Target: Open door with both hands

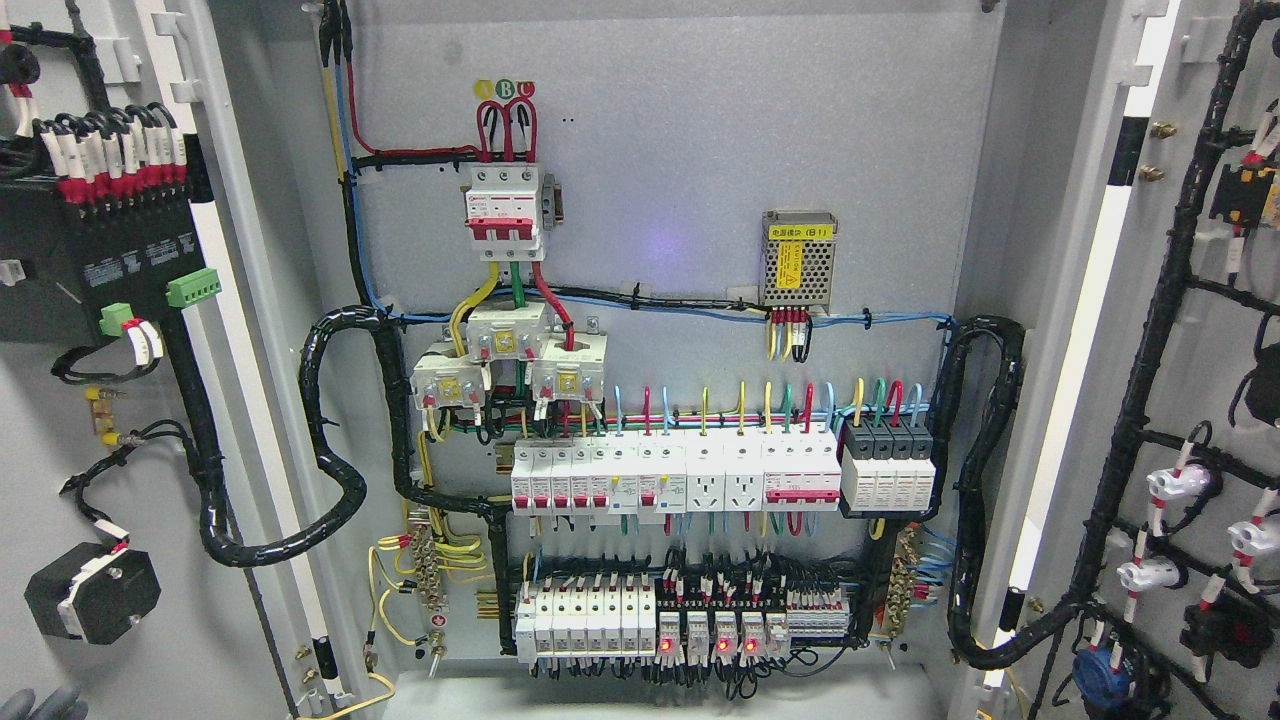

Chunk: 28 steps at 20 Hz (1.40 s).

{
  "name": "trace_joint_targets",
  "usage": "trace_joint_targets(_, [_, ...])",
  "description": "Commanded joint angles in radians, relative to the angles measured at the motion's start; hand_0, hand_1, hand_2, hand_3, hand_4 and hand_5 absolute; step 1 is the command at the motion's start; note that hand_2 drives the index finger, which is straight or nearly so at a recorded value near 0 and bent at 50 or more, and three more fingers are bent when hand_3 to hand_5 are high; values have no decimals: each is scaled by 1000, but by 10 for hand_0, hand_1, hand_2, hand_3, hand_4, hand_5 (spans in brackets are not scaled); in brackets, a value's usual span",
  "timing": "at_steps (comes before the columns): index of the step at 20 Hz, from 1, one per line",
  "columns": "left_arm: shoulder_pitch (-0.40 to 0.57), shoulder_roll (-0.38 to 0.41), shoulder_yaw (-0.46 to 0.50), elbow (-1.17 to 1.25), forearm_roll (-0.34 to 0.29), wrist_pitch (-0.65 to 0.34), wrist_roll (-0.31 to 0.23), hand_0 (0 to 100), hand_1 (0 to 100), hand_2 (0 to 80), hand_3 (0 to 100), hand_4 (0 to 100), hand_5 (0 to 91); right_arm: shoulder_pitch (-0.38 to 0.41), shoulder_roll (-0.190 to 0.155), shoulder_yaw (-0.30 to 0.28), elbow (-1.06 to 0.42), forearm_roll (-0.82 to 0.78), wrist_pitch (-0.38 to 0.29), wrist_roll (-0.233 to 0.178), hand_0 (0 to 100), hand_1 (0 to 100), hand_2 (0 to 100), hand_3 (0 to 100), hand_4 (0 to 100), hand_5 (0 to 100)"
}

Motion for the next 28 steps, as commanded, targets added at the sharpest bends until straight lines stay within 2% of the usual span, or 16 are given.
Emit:
trace_joint_targets(1, [-30,40,54,81,40,1,6,0,0,0,0,0,0,9,41,-29,7,-3,-2,0,191,0,0,0,0,0])
trace_joint_targets(8, [-75,63,65,147,80,4,6,0,0,0,0,0,0,25,52,-52,7,-3,-2,0,191,0,0,0,0,0])
trace_joint_targets(13, [-88,66,82,167,103,42,6,0,0,0,0,0,0,43,52,-69,5,-3,-2,0,191,0,0,0,0,0])
trace_joint_targets(28, [-121,83,94,228,125,45,6,0,0,0,0,0,0,67,58,-86,-1,-3,-3,-1,191,0,0,0,0,0])
